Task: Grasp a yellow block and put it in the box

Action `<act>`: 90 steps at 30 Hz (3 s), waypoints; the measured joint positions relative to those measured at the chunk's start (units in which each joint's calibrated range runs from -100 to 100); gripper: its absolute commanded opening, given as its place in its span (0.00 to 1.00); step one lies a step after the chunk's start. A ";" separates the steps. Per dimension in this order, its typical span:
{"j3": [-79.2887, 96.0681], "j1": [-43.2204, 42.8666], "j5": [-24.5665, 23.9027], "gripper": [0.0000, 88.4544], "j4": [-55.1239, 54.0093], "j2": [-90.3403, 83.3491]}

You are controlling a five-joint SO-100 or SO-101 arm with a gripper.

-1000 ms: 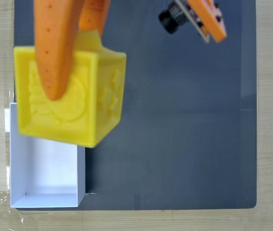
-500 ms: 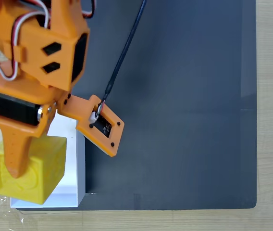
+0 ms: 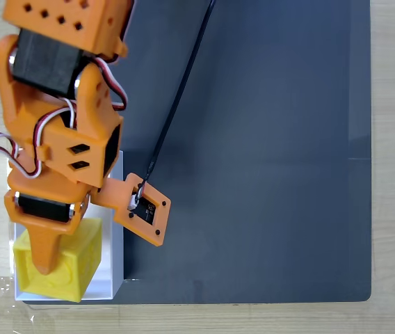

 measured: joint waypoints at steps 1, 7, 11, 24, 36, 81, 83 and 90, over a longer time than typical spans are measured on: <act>-0.09 0.00 0.32 0.25 0.00 0.17; -0.09 0.00 1.16 0.45 0.26 0.51; -0.18 0.00 1.22 0.51 3.63 0.42; -1.36 0.00 1.11 0.51 5.19 0.25; -1.26 -0.81 -4.91 0.01 6.06 -19.55; 100.90 -17.00 -5.44 0.03 37.91 -120.94; 100.90 -17.18 -5.44 0.03 37.91 -120.94; 100.90 -17.54 -5.44 0.03 37.91 -120.94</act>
